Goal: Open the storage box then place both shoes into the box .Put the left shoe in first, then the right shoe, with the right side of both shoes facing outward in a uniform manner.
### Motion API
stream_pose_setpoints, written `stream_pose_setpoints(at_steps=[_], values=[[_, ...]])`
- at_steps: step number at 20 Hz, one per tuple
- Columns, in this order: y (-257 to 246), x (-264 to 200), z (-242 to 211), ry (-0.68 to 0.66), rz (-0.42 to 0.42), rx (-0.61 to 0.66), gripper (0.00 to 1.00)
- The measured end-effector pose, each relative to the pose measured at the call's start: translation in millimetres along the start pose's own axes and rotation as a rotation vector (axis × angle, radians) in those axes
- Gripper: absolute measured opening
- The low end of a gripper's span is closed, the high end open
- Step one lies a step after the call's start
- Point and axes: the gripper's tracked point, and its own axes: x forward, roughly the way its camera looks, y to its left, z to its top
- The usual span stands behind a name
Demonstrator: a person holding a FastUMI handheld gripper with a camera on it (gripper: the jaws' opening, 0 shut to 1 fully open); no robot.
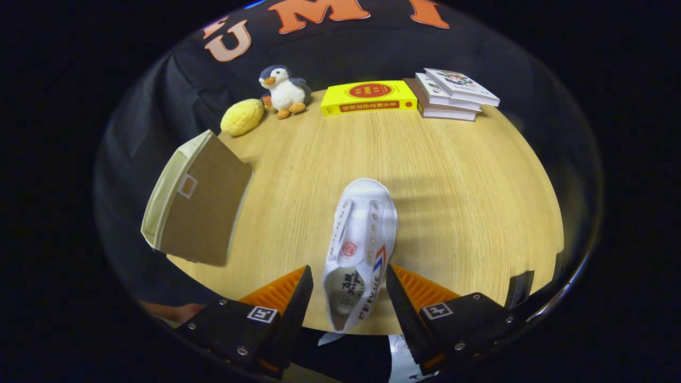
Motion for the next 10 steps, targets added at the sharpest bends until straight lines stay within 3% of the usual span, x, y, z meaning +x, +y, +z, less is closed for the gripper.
stream_pose_setpoints(at_steps=[7,10], values=[[-27.0,46.5,-14.2,-0.013,-0.090,-0.047,0.74],[-32.4,59.9,-3.9,-0.078,-0.112,-0.010,0.64]])
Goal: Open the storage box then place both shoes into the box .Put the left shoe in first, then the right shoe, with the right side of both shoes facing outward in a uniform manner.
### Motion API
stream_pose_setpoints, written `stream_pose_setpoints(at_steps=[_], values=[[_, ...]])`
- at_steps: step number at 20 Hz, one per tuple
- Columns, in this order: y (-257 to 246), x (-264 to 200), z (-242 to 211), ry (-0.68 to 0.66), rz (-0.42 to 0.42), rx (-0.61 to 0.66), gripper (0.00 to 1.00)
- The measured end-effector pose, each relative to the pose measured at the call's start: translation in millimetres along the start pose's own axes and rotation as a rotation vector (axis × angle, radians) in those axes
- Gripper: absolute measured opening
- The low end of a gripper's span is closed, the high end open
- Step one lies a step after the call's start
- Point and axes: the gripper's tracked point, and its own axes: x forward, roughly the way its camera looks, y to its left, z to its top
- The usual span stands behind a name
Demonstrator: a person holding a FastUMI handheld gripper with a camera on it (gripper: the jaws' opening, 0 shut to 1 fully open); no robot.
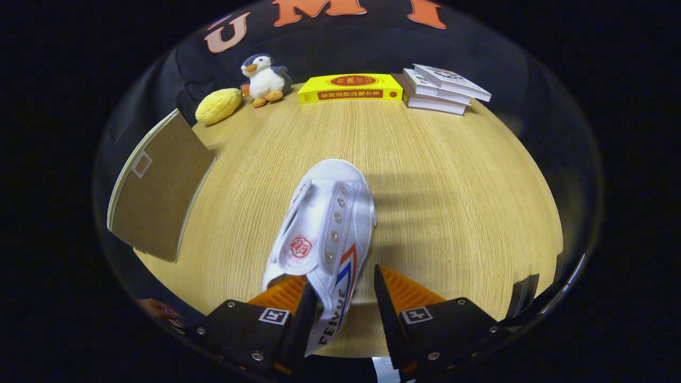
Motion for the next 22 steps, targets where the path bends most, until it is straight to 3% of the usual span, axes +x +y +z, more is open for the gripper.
stream_pose_setpoints(at_steps=[5,9,14,22], values=[[9.4,7.0,3.2,-0.015,0.035,0.036,0.48],[7.5,8.4,0.6,0.035,0.083,0.118,0.46],[8.5,8.1,-1.2,0.069,0.128,0.167,0.37],[-2.3,6.5,1.0,0.075,0.047,0.239,0.05]])
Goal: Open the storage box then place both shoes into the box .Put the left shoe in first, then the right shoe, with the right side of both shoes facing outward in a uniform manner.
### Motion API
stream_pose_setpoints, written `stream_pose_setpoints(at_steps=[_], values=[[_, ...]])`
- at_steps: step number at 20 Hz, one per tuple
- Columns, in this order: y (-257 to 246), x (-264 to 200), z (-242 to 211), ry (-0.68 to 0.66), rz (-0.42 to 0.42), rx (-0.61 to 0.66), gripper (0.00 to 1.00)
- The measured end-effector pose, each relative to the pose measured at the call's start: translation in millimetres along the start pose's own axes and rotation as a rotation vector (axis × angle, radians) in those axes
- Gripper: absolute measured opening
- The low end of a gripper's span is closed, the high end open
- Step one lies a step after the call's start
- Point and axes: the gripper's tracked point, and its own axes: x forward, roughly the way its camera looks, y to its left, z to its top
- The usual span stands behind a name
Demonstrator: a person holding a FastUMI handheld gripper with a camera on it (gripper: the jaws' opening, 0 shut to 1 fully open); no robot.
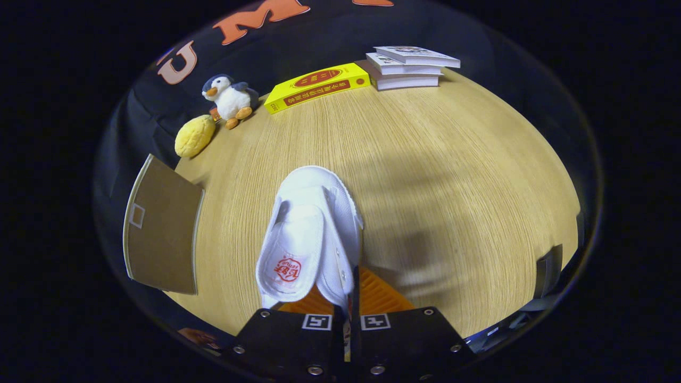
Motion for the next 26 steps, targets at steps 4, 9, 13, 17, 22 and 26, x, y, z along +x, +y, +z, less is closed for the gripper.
stream_pose_setpoints(at_steps=[4,9,13,17,22,26], values=[[18.1,-9.7,2.8,0.025,0.056,0.128,0.01],[60.4,-36.0,30.2,-0.021,0.105,0.136,0.01],[104.1,-65.9,56.8,-0.067,0.157,0.119,0.01],[147.0,-90.0,74.7,-0.088,0.190,0.102,0.01],[209.5,-102.8,78.5,-0.082,0.233,0.034,0.01],[270.3,-115.4,76.7,-0.064,0.292,-0.014,0.01]])
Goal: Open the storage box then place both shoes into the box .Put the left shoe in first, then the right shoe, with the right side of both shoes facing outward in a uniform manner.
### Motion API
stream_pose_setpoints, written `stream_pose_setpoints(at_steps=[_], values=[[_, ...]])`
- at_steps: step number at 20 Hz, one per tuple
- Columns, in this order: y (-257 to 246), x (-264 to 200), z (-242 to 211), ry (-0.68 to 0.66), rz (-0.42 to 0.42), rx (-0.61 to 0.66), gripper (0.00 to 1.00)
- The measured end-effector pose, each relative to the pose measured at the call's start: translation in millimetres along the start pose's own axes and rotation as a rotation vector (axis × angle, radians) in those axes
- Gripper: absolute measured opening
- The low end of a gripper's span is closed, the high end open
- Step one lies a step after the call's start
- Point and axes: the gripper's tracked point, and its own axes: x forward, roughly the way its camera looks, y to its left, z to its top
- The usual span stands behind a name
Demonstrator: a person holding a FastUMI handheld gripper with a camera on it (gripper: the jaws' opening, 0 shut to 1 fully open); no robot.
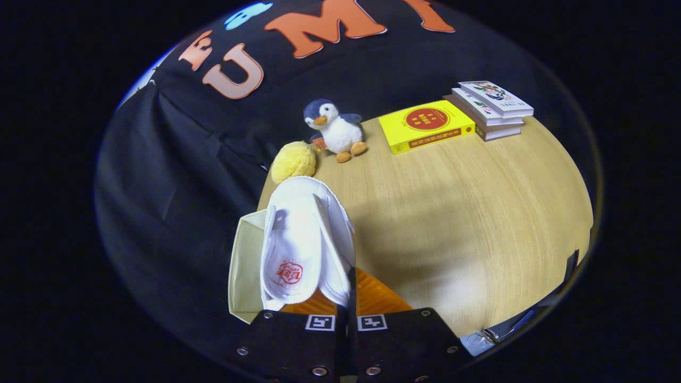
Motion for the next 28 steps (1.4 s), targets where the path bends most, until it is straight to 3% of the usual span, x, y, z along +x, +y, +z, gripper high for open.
stream_pose_setpoints(at_steps=[5,10,20,28], values=[[68.3,16.5,-7.5,0.041,0.052,-0.092,0.01],[99.1,48.9,-33.9,0.116,0.027,-0.149,0.01],[79.5,104.8,-56.5,0.186,-0.185,-0.159,0.02],[74.8,109.8,-37.8,0.047,-0.344,-0.225,0.02]])
